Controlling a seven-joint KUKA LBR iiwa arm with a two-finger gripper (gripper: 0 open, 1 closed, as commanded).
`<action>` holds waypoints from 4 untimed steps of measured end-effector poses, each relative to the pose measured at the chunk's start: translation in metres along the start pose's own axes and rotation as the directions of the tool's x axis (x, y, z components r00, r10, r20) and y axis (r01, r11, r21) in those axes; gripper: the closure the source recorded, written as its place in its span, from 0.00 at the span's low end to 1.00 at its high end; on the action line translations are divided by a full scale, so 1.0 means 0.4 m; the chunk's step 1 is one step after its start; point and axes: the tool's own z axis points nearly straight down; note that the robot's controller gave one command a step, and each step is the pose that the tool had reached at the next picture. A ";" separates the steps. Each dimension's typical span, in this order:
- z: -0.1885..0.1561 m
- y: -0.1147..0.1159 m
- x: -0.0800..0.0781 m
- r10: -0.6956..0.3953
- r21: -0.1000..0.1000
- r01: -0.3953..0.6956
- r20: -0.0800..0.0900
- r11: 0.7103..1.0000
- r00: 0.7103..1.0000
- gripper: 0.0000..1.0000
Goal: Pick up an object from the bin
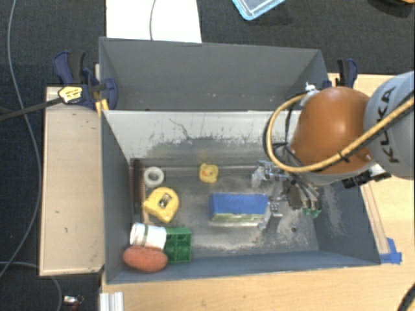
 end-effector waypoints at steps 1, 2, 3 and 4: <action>0.000 0.000 0.000 0.002 0.000 -0.002 0.000 1.000 1.000 0.00; 0.137 0.027 -0.073 -0.051 0.000 0.051 0.007 0.999 0.999 0.00; 0.237 0.030 -0.080 -0.056 0.000 0.056 0.009 0.998 0.998 0.00; 0.265 0.033 -0.159 -0.224 0.000 0.224 0.011 0.975 0.974 1.00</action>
Offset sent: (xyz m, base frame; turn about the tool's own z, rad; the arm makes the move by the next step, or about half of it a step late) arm 0.0321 0.0119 -0.0642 -0.0600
